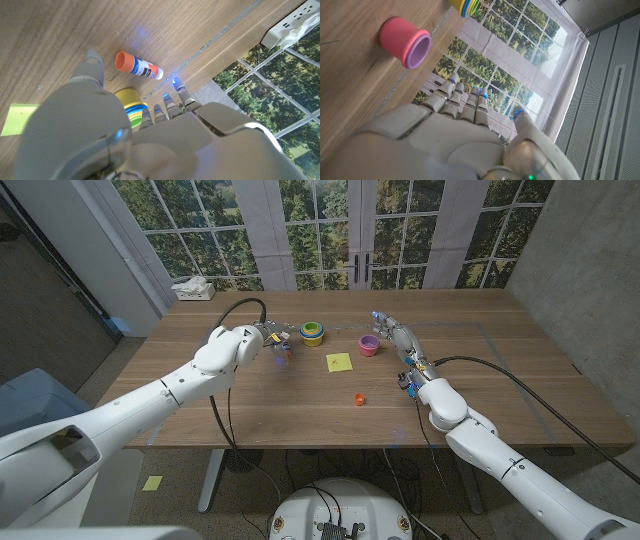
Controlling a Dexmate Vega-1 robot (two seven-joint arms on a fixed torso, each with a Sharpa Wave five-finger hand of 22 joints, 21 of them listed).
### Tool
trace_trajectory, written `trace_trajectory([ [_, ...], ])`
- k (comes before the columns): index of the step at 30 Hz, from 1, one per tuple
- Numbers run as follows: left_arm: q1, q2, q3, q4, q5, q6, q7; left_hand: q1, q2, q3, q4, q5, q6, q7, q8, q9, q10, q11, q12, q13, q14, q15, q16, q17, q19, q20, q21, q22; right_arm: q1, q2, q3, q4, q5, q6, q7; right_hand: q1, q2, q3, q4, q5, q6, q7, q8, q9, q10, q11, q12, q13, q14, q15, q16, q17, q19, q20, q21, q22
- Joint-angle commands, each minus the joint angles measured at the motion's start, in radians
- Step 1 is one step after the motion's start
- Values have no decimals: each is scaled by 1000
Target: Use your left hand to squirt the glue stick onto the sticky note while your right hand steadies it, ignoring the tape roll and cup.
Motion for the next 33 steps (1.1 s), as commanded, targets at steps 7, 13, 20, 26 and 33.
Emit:
trace_trajectory([
  [7,110,31,-119,-36,-122,-69,231,-187,67,-44,54,-17,-335,36,-9,3,-369,47,2,-18,-378,74,-4,-9,-270,45,-244,7,-1,-1,-1,-2,-2,-5,-2,-4,13,-4,-1,-4,1,2,0,3,2,-1,5,0,1,-57,5,1,3,-10,1,2],
  [13,175,24,-199,-24,-274,-134,379,-316,91,-77,105,-14,-469,76,-8,2,-490,67,3,-19,-494,81,-1,-3,-376,59,-329,9,-3,-1,-1,0,0,1,1,-6,-3,-12,-9,-5,1,8,0,3,1,8,5,-1,-3,-47,2,-2,7,-9,2,2],
  [20,228,4,-267,10,-446,-229,507,-402,115,-98,150,-7,-485,75,2,1,-514,59,10,-20,-523,80,7,0,-419,56,-365,11,-5,-3,-1,1,4,4,5,-14,-26,-25,-16,-7,-1,14,-1,3,1,16,5,-1,-3,-40,-2,-7,10,-1,2,2],
  [26,269,-17,-298,50,-544,-317,620,-469,116,-123,182,-1,-449,67,15,-1,-494,54,19,-23,-520,70,13,-1,-447,46,-391,10,-14,-8,3,-6,5,6,4,-20,-33,-32,-17,-8,-4,15,-2,3,-2,20,4,-1,-3,-35,-4,-8,9,3,2,2],
  [33,308,-43,-331,88,-664,-430,695,-563,101,-170,229,17,-373,57,34,-3,-451,45,28,-28,-484,51,25,-6,-416,32,-402,10,-25,-11,8,-9,7,17,3,-33,-59,-48,-22,-8,-7,34,-3,2,-12,25,0,-2,-10,-39,-12,-15,12,-7,2,1],
])
